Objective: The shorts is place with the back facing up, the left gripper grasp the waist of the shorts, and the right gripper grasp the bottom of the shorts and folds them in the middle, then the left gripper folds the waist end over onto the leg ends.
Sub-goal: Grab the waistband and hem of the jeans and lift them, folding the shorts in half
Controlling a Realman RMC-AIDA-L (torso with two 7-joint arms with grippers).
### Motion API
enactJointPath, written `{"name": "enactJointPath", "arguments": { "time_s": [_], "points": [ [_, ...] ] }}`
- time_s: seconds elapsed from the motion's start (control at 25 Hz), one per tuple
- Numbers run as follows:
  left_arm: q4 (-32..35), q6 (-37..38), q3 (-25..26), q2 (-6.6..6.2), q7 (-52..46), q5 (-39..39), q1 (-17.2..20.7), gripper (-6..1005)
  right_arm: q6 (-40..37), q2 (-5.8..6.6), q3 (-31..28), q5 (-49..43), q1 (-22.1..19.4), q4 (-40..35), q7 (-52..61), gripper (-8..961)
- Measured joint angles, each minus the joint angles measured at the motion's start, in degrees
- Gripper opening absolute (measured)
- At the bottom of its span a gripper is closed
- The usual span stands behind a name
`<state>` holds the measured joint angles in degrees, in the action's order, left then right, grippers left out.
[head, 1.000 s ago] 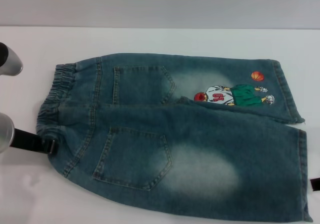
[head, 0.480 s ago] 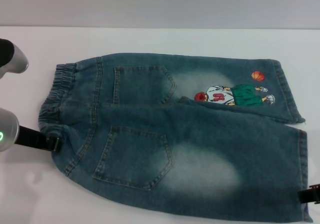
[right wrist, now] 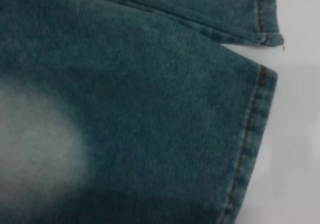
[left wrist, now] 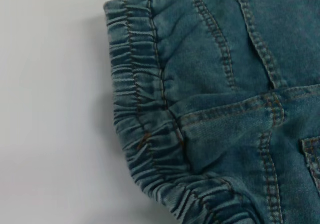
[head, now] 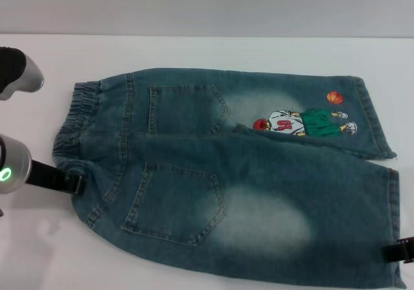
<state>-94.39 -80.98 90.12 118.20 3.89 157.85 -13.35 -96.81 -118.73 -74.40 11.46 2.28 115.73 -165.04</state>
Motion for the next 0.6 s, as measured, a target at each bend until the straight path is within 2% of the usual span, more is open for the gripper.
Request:
{"name": "enactJointPath", "arguments": {
  "time_s": [0.6],
  "points": [
    [-1.9,-0.1,-0.4,-0.05,-1.4,0.1,-0.4,211,-1.4,0.18,0.3,1.2,0.2,-1.1,-0.2,682]
  ]
}}
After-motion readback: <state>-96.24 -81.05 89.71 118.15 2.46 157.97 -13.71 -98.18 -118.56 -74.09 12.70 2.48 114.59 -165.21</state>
